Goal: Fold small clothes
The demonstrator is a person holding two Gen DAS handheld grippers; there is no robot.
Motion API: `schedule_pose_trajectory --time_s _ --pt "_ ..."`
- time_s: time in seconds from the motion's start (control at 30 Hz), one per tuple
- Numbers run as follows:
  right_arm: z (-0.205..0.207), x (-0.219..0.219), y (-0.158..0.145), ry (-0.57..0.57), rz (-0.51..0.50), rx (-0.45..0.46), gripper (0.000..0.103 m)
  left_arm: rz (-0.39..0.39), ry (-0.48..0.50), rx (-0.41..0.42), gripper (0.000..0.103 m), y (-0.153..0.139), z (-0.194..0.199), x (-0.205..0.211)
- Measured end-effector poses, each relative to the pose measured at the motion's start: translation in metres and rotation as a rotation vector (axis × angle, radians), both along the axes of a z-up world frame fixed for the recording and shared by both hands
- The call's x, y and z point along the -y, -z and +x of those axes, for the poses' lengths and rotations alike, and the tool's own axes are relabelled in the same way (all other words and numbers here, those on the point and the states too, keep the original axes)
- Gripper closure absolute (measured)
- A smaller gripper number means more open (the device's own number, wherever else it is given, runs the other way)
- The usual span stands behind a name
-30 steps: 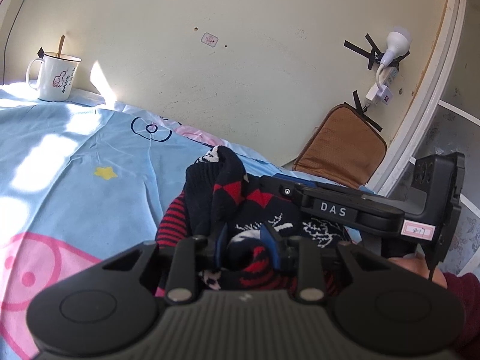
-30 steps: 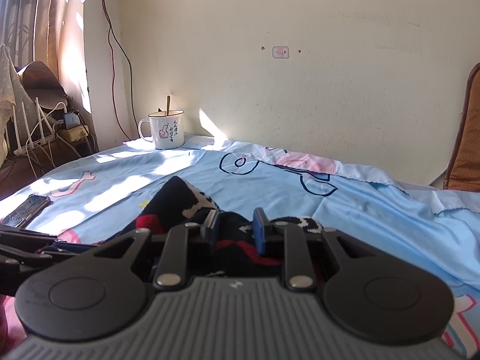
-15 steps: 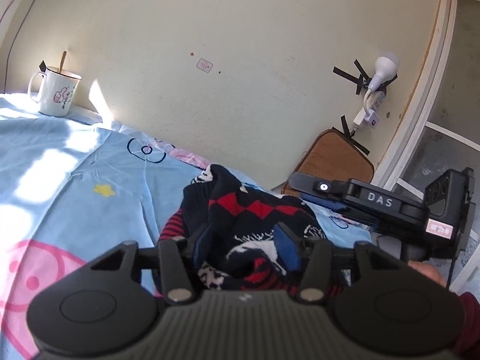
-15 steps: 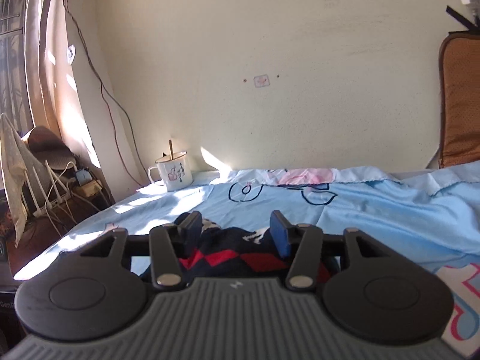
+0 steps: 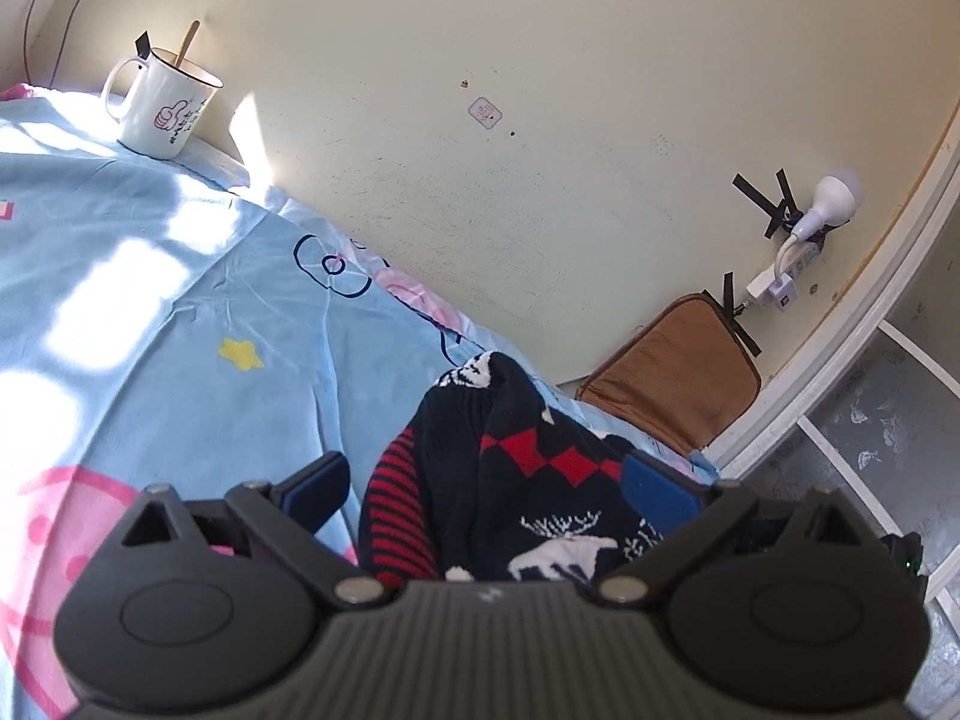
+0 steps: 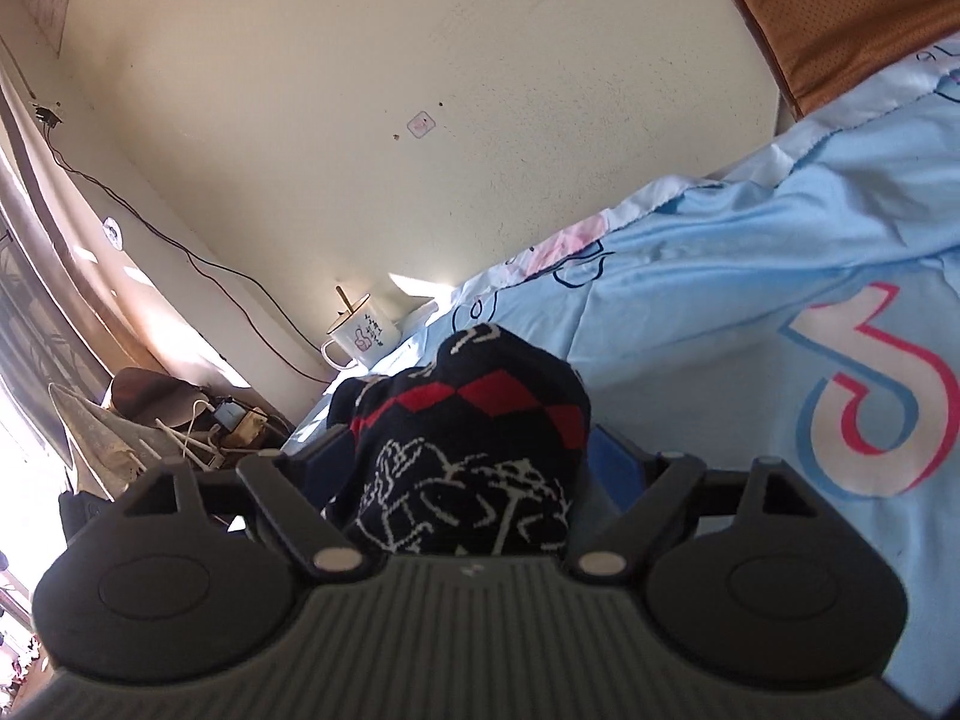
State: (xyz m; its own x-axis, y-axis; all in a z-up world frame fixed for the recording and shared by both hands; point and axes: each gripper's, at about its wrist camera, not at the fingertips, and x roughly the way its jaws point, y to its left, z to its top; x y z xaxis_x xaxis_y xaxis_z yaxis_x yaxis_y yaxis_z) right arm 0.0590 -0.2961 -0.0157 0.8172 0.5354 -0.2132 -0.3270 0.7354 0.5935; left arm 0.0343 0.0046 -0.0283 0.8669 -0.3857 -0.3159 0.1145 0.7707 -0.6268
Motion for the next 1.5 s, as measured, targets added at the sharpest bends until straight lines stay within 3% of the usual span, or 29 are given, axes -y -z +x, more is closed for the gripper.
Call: schedule_pose_trajectory --time_s 0.3,0.4,0.6,0.8,0.93,1.03,1.17,1.43,1.5 --pt "0.018 -0.013 0.014 -0.082 0.012 -0.087 0.014 0.110 0.138 -0.140 0.000 0.012 0.036 0.028" --pt "0.027 -0.024 0.011 -0.079 -0.045 -0.089 0.012 0.159 0.149 -0.127 0.000 0.010 0.033 0.041" --pt "0.036 -0.024 0.018 -0.102 -0.042 -0.095 0.009 0.295 0.161 -0.120 0.000 0.011 0.031 0.059" --pt "0.033 -0.023 0.020 -0.125 -0.065 -0.072 0.009 0.241 0.166 -0.167 0.000 0.007 0.031 0.035" --pt "0.035 -0.025 0.019 -0.134 -0.074 -0.069 0.009 0.266 0.147 -0.155 0.000 0.000 0.027 0.033" --pt "0.036 -0.030 0.019 -0.139 -0.093 -0.068 0.007 0.246 0.214 -0.209 0.001 0.006 0.039 0.042" --pt "0.038 -0.035 0.016 -0.154 -0.134 -0.071 0.007 0.303 0.219 -0.225 0.001 0.008 0.043 0.060" --pt "0.042 -0.042 0.012 -0.167 -0.193 -0.081 0.008 0.175 0.257 -0.221 0.001 0.018 0.045 0.036" --pt "0.039 -0.042 0.011 -0.154 -0.185 -0.067 0.014 0.166 0.241 -0.216 0.002 0.019 0.044 0.037"
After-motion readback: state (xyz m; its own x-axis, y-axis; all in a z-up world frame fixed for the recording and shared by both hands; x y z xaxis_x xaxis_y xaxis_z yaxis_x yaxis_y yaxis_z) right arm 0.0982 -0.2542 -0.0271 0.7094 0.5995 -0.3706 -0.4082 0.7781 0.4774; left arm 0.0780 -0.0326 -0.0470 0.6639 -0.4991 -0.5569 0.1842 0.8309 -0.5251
